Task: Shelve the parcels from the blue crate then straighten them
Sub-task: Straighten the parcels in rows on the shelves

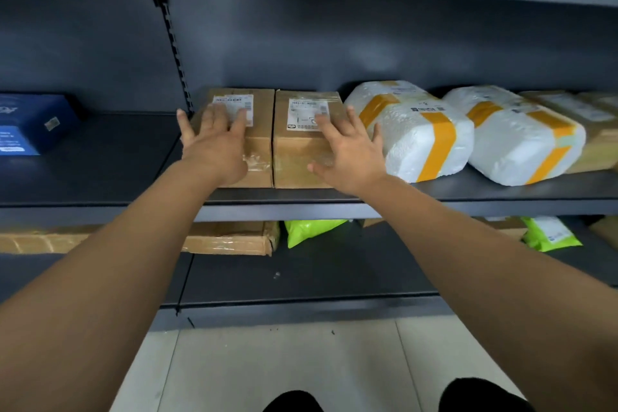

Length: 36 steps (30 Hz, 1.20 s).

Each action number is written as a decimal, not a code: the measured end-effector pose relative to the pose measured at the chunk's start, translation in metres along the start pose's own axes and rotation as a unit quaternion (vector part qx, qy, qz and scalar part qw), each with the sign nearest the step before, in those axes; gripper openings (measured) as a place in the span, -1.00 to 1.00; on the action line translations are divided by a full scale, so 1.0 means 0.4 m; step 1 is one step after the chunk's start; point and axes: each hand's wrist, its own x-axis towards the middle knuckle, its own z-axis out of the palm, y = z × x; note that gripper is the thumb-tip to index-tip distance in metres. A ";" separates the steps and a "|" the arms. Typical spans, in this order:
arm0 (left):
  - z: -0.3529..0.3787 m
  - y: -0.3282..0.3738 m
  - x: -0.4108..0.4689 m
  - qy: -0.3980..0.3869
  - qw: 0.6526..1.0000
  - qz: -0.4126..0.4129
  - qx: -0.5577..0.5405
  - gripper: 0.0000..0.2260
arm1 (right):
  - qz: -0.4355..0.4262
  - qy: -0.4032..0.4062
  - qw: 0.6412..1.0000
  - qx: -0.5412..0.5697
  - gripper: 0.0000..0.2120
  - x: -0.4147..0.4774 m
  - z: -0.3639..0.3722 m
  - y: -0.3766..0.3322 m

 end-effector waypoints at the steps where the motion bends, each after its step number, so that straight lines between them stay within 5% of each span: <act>1: -0.012 0.025 -0.008 0.019 0.999 0.007 -0.025 -0.21 | 0.005 0.004 1.000 0.005 -0.20 -0.011 -0.015 0.019; 8: -0.078 0.374 -0.021 0.108 0.973 0.162 -0.121 -0.27 | 0.059 0.123 0.990 -0.021 -0.24 -0.080 -0.115 0.342; 18: -0.047 0.735 0.123 -0.001 0.985 0.160 -0.068 -0.10 | 0.189 -0.080 0.974 -0.097 0.25 -0.115 -0.159 0.803; 36: -0.066 0.589 0.088 0.004 0.980 0.174 -0.093 -0.16 | 0.068 0.078 0.985 -0.138 -0.04 -0.135 -0.102 0.708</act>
